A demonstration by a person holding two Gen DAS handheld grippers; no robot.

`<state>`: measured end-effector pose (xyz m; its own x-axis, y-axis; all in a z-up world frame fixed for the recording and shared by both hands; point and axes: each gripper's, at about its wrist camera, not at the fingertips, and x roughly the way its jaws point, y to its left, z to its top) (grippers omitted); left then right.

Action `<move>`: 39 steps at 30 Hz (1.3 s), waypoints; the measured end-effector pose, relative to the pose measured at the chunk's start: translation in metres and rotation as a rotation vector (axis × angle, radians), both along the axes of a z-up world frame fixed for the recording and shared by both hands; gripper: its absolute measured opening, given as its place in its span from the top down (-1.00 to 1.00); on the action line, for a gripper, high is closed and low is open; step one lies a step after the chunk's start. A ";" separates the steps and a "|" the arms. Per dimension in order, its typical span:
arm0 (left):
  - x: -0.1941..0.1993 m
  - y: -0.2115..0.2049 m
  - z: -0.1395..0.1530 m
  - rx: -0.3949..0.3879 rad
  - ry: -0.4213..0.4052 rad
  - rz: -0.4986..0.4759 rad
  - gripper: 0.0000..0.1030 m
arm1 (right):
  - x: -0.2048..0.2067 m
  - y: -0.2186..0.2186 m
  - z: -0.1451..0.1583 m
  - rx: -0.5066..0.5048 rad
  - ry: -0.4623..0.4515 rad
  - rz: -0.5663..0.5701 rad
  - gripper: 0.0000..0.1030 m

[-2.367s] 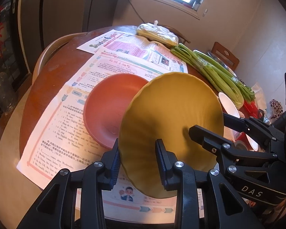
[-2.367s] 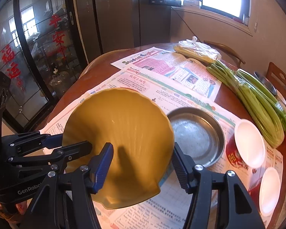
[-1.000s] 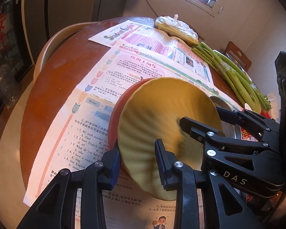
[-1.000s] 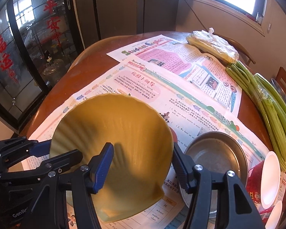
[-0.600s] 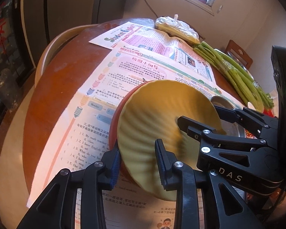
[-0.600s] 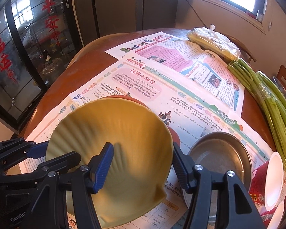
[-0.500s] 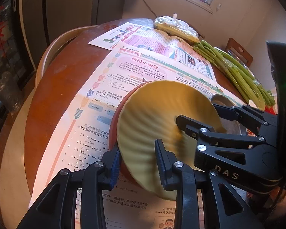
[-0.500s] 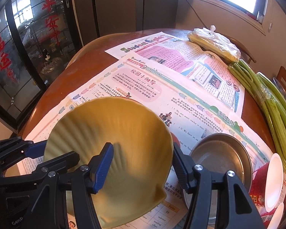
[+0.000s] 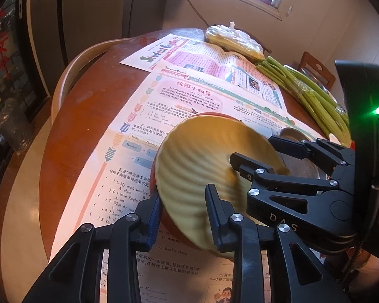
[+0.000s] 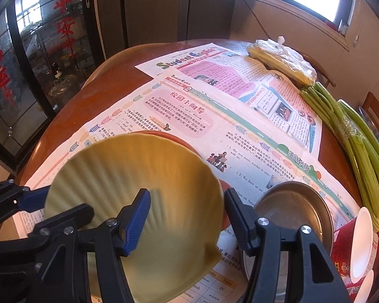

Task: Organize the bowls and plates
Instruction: 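Lower the yellow plate onto the pink plate and open the left gripper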

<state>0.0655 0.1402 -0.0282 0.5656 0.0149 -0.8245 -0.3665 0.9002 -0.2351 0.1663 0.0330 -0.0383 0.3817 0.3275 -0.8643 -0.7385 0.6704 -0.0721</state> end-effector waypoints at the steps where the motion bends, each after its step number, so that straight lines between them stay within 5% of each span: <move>1: -0.001 0.001 0.001 -0.002 -0.004 -0.001 0.34 | 0.000 0.000 0.000 -0.003 0.000 0.001 -0.19; 25: -0.012 0.007 -0.004 0.015 -0.001 0.009 0.32 | -0.029 -0.037 0.028 0.069 0.024 0.008 -0.19; 39: -0.002 -0.001 -0.010 0.082 0.027 0.032 0.30 | -0.030 -0.038 0.000 0.012 0.042 -0.007 -0.19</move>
